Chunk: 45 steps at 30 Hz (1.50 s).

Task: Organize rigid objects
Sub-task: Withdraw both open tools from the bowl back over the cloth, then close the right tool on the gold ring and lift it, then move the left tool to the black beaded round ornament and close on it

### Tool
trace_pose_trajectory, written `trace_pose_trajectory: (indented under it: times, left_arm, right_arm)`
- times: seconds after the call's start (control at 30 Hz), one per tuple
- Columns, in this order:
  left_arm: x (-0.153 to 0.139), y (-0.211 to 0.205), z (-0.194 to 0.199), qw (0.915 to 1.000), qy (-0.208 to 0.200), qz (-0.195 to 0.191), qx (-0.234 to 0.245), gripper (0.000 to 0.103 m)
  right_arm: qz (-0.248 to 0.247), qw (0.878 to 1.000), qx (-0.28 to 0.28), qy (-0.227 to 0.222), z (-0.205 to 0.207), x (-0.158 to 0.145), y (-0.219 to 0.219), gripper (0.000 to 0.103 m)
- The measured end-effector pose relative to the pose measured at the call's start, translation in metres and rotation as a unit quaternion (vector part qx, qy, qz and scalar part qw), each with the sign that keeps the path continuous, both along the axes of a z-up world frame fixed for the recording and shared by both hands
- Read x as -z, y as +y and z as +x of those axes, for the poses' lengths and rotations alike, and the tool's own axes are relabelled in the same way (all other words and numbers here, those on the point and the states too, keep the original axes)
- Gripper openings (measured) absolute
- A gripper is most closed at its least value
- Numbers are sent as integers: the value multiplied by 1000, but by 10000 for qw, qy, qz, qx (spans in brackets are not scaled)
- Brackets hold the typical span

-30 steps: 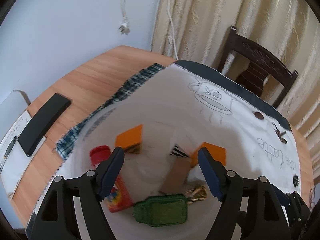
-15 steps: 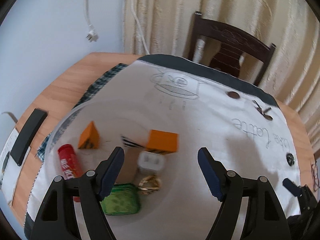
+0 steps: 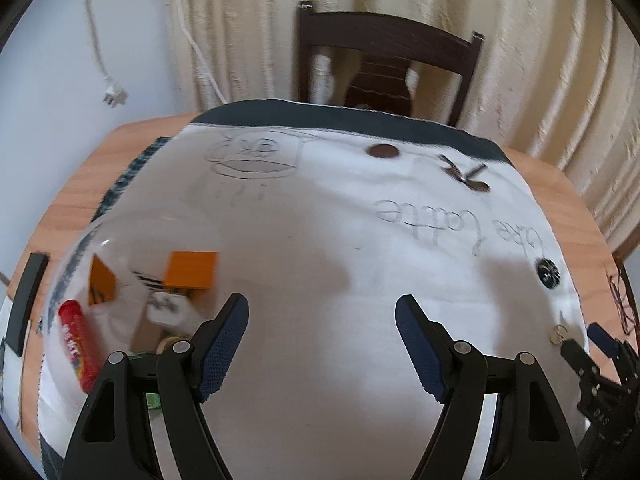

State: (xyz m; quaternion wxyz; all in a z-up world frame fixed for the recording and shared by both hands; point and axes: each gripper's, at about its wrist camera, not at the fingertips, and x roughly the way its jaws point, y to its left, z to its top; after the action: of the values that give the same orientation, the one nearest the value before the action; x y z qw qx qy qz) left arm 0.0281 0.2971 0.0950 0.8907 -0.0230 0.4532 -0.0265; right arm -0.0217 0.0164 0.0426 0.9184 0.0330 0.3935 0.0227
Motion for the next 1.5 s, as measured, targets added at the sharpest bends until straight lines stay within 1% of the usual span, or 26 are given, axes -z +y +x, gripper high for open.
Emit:
trace_pose_trajectory:
  times: [0.03, 0.27, 0.53, 0.77, 0.83, 0.93, 1.07, 1.27, 1.5]
  left_arm:
    - [1, -5, 0, 10000, 19, 9, 50, 77]
    - [5, -31, 2, 9994, 92, 100, 314, 77]
    - [5, -46, 7, 9986, 125, 142, 497, 77]
    - [5, -60, 11, 9977, 127, 156, 654, 77]
    - [5, -64, 13, 9974, 141, 158, 687, 77]
    - [5, -70, 16, 9969, 160, 183, 751, 77]
    - [3, -81, 19, 9959, 162, 215, 864, 77]
    - [2, -108, 28, 9927, 181, 292, 1158, 77]
    - [13, -151, 43, 9860, 389, 290, 1596, 77]
  right_arm:
    - [1, 10000, 26, 7, 0, 1, -3, 73]
    - [-21, 9999, 39, 93, 6, 9, -10, 65]
    - [-109, 9995, -142, 264, 11, 18, -5, 43]
    - [-86, 9992, -220, 326, 14, 21, -4, 33]
    - [-89, 9990, -267, 333, 14, 21, -3, 28]
    - [-57, 9988, -336, 357, 13, 22, -2, 23]
    - [40, 9990, -304, 340, 12, 20, -6, 22]
    - [172, 9993, -221, 229, 7, 13, -18, 22]
    - [284, 9994, -59, 187, 5, 11, -35, 22]
